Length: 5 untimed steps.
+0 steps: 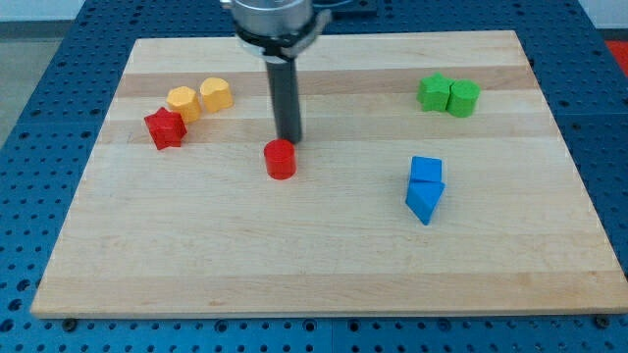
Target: Separate both the red blocks from each other
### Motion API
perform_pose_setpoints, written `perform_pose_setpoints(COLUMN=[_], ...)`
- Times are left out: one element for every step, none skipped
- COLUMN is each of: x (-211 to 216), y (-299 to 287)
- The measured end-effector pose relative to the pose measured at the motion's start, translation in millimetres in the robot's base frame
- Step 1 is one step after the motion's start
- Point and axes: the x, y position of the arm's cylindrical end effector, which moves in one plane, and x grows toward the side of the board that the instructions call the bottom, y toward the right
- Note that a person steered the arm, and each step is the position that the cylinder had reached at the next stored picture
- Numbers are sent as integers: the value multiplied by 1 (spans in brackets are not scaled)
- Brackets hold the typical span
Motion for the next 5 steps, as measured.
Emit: perform_pose_setpoints(x=[37,50,35,20,24], y=[35,26,17,2,-32])
